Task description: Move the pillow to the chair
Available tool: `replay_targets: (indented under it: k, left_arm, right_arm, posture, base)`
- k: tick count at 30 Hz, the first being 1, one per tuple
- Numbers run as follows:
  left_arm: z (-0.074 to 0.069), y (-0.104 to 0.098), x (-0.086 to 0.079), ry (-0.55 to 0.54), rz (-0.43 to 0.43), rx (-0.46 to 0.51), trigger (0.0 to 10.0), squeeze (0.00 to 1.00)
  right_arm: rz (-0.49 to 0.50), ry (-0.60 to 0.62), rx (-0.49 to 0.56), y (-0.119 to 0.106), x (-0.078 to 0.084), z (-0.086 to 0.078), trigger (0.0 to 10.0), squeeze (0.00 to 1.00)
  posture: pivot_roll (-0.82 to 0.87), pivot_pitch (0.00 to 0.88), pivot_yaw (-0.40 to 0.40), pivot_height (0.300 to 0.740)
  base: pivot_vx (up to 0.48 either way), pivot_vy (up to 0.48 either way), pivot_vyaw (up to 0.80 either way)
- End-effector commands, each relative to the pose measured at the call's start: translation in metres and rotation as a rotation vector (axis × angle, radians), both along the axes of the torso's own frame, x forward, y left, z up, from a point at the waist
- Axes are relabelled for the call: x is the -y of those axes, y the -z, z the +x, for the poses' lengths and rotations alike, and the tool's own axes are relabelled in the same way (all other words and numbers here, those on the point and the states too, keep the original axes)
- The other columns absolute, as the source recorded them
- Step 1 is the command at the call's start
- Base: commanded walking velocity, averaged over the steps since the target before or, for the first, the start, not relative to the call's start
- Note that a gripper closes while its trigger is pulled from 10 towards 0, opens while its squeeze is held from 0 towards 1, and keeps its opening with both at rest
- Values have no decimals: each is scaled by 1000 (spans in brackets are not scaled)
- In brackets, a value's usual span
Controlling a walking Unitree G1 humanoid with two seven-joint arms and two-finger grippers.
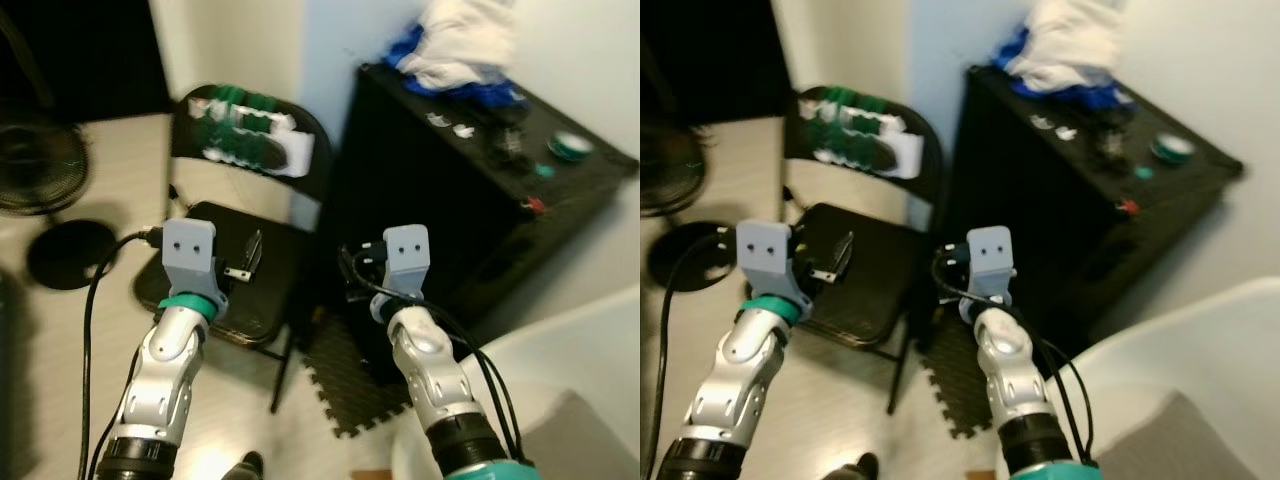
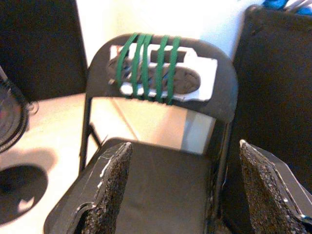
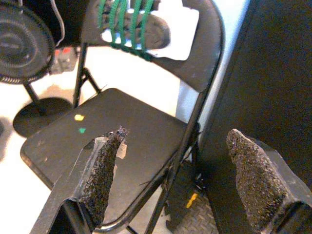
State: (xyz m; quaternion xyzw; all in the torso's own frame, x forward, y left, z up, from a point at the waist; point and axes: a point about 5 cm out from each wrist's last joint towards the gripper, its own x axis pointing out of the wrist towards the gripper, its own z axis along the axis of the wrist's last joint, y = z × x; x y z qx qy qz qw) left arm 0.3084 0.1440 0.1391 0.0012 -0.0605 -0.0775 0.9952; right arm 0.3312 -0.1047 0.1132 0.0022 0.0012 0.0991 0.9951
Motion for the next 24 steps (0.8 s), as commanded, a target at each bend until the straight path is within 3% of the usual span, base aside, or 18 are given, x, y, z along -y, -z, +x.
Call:
replay_targets:
  k: [1, 24]
  left_arm:
    - [-1, 5, 3, 12, 11, -25, 10000, 0]
    - [2, 13, -2, -23, 27, -105, 10000, 0]
  right_arm:
    - [4, 18, -31, 8, 5, -3, 10000, 0]
    - [12, 6, -29, 6, 1, 0, 10000, 0]
  posture:
    - [74, 42, -30, 740]
    - [76, 34, -31, 740]
  base:
    - [0, 0, 800]
    - [0, 0, 800]
